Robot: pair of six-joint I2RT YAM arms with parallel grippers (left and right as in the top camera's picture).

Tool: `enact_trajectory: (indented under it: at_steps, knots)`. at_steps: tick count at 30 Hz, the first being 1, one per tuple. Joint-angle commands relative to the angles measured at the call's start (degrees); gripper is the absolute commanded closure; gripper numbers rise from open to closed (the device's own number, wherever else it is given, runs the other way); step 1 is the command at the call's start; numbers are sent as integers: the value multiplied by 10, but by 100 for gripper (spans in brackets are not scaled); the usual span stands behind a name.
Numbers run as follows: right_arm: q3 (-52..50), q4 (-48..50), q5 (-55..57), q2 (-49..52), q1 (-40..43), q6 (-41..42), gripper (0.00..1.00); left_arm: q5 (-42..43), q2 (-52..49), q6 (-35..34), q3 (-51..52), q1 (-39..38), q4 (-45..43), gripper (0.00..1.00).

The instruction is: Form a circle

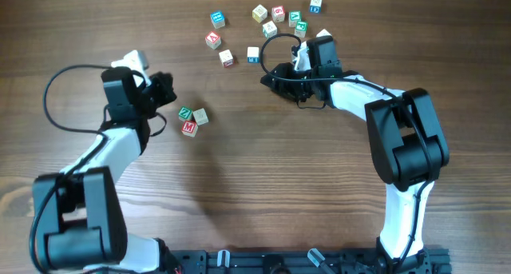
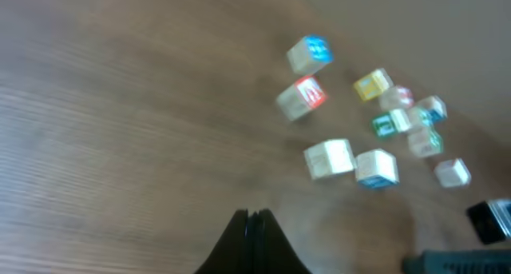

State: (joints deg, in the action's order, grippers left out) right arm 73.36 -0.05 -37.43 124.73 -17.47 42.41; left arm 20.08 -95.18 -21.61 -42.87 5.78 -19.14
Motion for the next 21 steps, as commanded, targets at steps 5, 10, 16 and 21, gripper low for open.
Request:
enact_trajectory:
  at_steps: [5,10,16,21]
  knots:
    - [-16,-11,42,33,-3,0,52,30,-24,61,-178,-31,143,96]
    - [-16,-11,42,33,-3,0,52,9,-121,68,-442,-32,451,96]
    - [-16,-11,42,33,-3,0,52,11,-192,81,-484,-67,557,96]
    - [-16,-13,42,33,-3,0,52,-56,-214,109,-483,-93,637,96]
